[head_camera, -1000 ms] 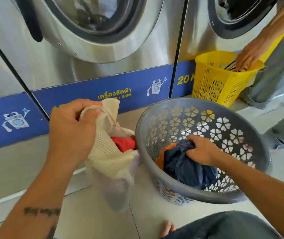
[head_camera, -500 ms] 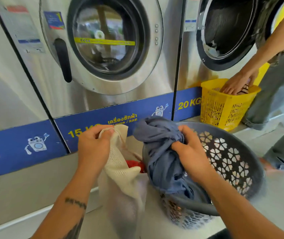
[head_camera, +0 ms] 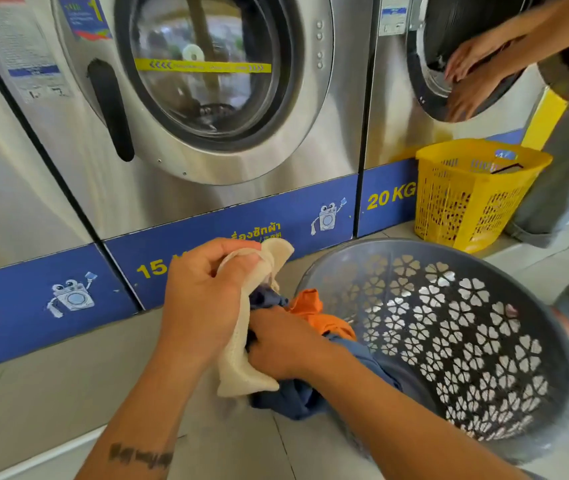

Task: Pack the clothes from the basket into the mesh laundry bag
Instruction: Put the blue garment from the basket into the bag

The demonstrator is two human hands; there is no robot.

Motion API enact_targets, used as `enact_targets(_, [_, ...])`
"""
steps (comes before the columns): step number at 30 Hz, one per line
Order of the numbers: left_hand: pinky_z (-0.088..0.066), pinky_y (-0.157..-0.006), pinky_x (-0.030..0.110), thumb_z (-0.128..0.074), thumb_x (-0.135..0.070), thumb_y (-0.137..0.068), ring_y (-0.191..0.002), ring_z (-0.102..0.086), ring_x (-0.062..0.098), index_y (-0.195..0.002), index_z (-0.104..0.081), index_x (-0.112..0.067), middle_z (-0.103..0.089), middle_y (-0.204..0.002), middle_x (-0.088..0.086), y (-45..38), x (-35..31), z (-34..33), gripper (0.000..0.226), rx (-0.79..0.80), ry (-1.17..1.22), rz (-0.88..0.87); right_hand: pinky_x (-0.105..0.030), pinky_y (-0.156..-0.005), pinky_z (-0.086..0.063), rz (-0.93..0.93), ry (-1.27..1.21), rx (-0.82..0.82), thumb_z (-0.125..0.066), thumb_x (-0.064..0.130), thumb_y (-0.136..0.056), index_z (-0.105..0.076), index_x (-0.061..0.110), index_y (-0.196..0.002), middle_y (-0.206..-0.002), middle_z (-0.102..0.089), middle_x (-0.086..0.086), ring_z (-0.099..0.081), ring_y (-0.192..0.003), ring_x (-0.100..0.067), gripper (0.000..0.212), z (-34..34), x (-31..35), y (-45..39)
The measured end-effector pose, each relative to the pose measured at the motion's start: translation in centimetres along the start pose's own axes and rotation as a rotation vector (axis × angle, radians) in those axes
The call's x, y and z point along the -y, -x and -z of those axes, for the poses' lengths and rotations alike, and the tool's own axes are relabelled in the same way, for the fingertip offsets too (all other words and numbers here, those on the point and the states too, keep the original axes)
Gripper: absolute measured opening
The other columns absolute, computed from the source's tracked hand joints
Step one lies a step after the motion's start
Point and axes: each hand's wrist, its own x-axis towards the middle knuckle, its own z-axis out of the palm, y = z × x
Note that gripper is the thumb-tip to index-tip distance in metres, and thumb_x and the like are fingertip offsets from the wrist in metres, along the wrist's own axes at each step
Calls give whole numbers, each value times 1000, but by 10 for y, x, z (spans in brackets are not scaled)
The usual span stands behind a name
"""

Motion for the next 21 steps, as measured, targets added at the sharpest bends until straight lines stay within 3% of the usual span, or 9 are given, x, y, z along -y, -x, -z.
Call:
enact_targets(2, [-46, -56, 6, -65, -9, -86, -68, -66, -2, -79, -75, -22, -73, -76, -14, 4, 0, 4, 19, -20, 11, 10, -39, -74, -40, -39, 95, 135, -49, 17, -94, -51, 24, -83, -111, -65, -16, -48, -85, -23, 14, 4, 5, -12])
enact_targets(4, [-47, -55, 8, -65, -10, -86, -67, -65, -3, -77, -75, -27, -73, -76, -15, 5, 6, 10, 21, -48, 21, 35, -41, -81, -45, -44, 153, 186, -51, 21, -94, -60, 22, -102, -118, -64, -14, -56, -97, -29, 12, 2, 6, -24])
enact_targets(6, [-49, -58, 14, -65, -9, -87, -65, -64, -4, -77, -74, -28, -73, -76, -15, 7, 15, 14, 23, -67, 16, 74, -45, -89, -49, -46, 175, 190, -56, 24, -90, -57, 19, -123, -123, -63, -13, -59, -109, -34, 33, -7, 0, -27])
enact_targets(9, [-49, -57, 8, -63, -6, -89, -62, -62, -7, -79, -74, -24, -72, -73, -17, 8, 26, 18, 22, -113, 45, 106, -41, -93, -49, -76, -1, 151, -63, 23, -83, -47, 22, -129, -127, -60, -10, -58, -113, -31, 48, -8, -13, -10])
enact_targets(13, [-44, -60, 3, -64, -10, -89, -68, -62, -11, -80, -73, -27, -72, -76, -22, 4, 31, 21, 21, -141, 16, 97, -40, -96, -52, -172, -367, -110, -63, 4, -83, -61, 20, -111, -113, -70, -6, -65, -104, -21, 33, 28, -42, 6])
enact_targets(15, [-45, -63, 5, -64, -11, -89, -69, -62, -11, -81, -73, -27, -72, -77, -22, 5, 32, 19, 20, -133, 25, 89, -46, -95, -51, -235, -248, -312, -58, 4, -85, -62, 19, -111, -111, -70, -8, -63, -104, -25, 30, 43, -62, 8])
enact_targets(17, [-45, -63, 5, -64, -10, -89, -69, -61, -12, -81, -73, -26, -72, -77, -22, 6, 31, 15, 20, -120, 24, 75, -43, -99, -51, -292, -186, -209, -68, 15, -85, -65, 23, -119, -116, -72, -3, -64, -109, -20, 35, 43, -77, 14])
enact_targets(19, [-46, -67, 13, -64, -12, -89, -72, -62, -8, -80, -74, -28, -72, -79, -18, 6, 32, 13, 21, -120, 14, 73, -39, -97, -55, -324, -358, -18, -75, 15, -83, -72, 26, -111, -109, -76, 3, -69, -103, -13, 30, 32, -88, 20])
enact_targets(21, [-46, -71, 21, -64, -13, -88, -77, -63, 0, -79, -74, -29, -72, -83, -13, 5, 37, 12, 21, -129, 2, 77, -44, -86, -59, -353, -319, -61, -68, 5, -82, -72, 22, -93, -93, -77, -3, -71, -88, -19, 20, 28, -94, 20])
